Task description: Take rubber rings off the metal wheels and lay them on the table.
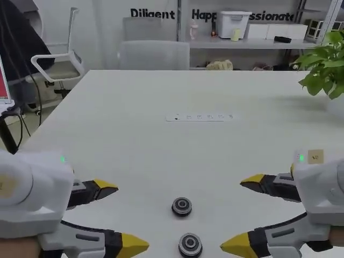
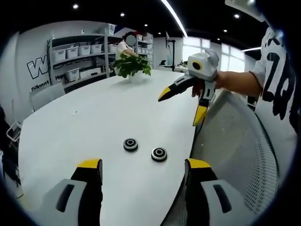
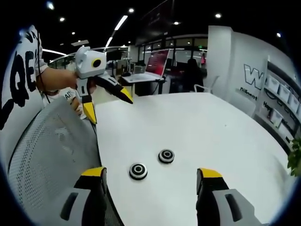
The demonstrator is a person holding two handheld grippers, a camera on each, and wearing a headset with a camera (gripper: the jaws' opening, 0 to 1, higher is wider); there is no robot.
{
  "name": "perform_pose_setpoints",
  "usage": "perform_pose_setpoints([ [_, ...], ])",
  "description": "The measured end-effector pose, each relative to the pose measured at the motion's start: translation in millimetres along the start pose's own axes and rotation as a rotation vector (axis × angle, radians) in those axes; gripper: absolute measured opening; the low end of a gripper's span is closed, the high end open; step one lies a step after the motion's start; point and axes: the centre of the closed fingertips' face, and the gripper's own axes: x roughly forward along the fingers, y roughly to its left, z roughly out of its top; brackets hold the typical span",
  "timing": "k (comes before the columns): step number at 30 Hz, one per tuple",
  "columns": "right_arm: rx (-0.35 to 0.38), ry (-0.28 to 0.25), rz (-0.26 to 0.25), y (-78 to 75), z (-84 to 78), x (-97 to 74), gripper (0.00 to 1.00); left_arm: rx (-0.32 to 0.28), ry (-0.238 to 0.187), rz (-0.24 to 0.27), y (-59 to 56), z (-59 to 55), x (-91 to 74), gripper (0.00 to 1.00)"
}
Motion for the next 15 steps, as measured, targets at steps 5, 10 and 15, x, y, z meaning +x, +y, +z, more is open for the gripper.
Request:
perform_pose_setpoints([
  [5,-0.006,0.012,0.008,-0.3,-1.8,2.9,0.77,0.002,0.009,-0.007,2.8,-1.1,3.0,0.69],
  [10,-0.013,0.019,0.013,-3.1,-2.5,4.7,0.76,0.004,0.011,-0.011,7.4,-0.1,5.1,0.69],
  [15,-0.023,0.026,0.016,-8.9,-3.7,6.7,0.75,0.008,0.016,-0.020,10.1,1.0,9.0,0.69],
])
